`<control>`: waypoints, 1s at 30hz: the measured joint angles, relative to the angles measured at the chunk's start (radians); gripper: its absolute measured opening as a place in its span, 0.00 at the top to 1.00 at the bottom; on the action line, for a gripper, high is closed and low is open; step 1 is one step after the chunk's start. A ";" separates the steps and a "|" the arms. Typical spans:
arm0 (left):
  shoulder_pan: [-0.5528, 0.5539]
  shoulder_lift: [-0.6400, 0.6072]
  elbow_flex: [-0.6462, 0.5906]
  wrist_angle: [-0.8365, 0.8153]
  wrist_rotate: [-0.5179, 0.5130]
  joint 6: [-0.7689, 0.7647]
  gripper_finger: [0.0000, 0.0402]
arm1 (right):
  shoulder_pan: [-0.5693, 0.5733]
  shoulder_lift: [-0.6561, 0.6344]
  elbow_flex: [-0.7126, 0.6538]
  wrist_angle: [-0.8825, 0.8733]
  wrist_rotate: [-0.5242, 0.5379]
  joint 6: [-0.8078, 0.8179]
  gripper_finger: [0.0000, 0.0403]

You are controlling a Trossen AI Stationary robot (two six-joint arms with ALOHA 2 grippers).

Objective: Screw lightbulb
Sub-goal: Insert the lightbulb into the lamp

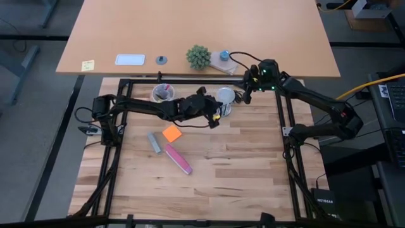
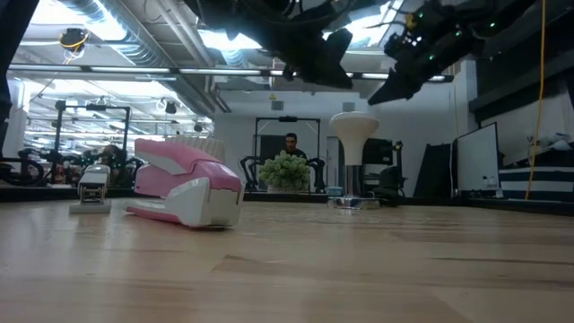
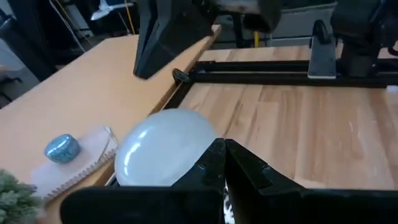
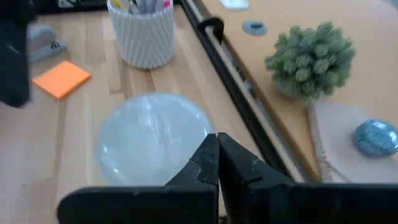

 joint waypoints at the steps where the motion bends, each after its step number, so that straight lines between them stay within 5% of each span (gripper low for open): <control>1: -0.001 0.000 0.000 -0.006 0.003 -0.001 1.00 | 0.000 0.014 0.000 -0.001 0.000 0.000 0.99; 30: 0.049 0.110 -0.001 0.056 -0.046 -0.036 1.00 | -0.001 0.078 0.002 -0.096 -0.067 -0.002 0.99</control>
